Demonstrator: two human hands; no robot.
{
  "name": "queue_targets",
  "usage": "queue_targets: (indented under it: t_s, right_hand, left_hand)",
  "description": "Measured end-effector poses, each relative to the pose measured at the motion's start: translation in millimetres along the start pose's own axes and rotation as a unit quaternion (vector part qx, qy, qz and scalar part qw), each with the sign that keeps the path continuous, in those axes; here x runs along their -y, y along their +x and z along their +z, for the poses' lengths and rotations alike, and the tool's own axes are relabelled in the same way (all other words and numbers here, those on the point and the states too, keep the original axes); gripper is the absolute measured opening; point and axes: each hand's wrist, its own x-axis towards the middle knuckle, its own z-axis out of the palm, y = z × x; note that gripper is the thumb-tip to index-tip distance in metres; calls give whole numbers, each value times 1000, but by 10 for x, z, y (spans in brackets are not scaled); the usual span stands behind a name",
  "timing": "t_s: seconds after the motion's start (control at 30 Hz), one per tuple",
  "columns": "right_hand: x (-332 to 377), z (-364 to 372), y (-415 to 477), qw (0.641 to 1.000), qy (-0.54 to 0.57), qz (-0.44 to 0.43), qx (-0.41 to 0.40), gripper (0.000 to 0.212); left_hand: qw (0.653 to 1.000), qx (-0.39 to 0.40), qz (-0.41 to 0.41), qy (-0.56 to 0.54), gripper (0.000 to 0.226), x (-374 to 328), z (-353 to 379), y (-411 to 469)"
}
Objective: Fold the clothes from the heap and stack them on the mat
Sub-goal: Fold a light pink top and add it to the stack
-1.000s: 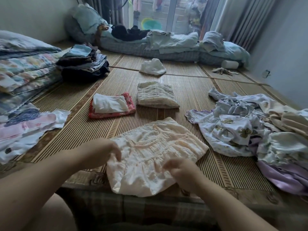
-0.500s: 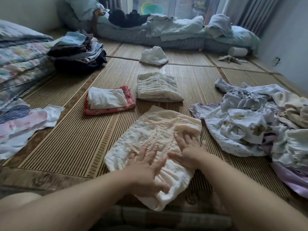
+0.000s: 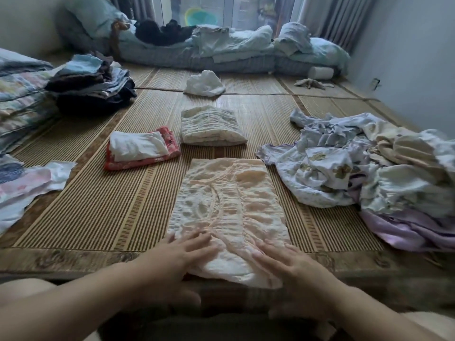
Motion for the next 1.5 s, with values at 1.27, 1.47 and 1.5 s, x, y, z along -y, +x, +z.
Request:
queue_targets:
  t_s: [1.27,1.47,1.5]
  right_hand:
    - [-120,-851,480,790,577,177,-107,14]
    - [103,-719,517,887,418,188,55,30]
    - [99,-671,668,907,374,194,9,24]
  left_hand:
    - [799,-102,-69,-588,13,362,-835,-52]
    - [892,67,-97,-436,22,267,-573,-218]
    - [899,37,-114,-422,21,222,-535,-181]
